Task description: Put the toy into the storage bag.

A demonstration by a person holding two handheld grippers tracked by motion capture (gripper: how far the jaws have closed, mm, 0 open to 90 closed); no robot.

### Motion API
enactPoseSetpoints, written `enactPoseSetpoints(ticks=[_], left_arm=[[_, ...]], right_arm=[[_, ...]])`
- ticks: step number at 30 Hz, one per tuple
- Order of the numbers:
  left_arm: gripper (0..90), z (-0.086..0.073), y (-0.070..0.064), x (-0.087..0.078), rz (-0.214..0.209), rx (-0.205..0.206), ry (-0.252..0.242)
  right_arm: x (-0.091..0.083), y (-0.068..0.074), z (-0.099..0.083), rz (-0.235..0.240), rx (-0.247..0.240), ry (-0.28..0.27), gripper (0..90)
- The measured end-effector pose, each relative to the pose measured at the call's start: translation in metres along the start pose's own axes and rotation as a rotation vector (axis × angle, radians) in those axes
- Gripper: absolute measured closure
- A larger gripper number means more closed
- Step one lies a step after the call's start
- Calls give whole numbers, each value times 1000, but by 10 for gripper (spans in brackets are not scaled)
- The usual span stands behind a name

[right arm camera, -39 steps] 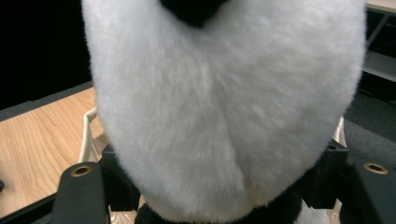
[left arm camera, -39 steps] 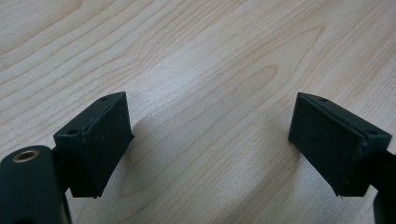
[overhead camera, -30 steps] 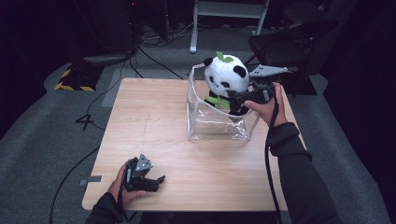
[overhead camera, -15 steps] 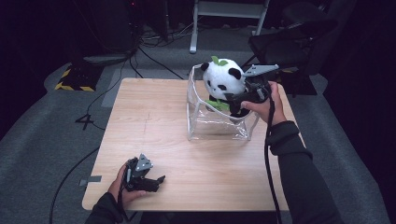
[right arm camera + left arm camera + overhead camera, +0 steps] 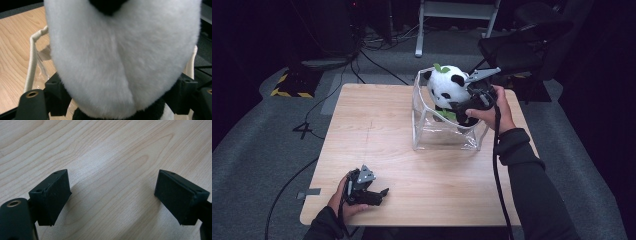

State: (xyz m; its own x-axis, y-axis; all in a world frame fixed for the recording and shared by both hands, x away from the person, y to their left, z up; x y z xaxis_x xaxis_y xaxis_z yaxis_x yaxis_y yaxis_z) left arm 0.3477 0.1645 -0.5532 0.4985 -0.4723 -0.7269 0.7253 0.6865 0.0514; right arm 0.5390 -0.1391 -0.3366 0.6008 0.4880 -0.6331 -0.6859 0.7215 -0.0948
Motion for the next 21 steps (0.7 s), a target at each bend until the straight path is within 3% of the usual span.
enactPoseSetpoints(ticks=[11, 21], left_arm=[[132, 0, 0, 0, -1, 0, 0], [132, 0, 0, 0, 0, -1, 0]], right_arm=[[12, 0, -4, -24, 8, 78, 184], [20, 5, -9, -34, -16, 167, 180]])
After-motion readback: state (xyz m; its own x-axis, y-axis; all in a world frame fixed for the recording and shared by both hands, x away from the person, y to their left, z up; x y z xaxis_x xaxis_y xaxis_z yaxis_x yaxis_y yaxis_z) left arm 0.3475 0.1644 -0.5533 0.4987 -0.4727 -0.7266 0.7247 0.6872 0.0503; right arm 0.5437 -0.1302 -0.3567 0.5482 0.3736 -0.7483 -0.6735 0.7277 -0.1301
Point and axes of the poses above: each handheld gripper's, and its own axes: x roughly forward along the jaws, z roughly out of its top, y roughly to its left, the point moved 6 cm from there along x, roughly forward along the jaws, and after that the axes turned 6 degrees about x, right-handed, at the moved point
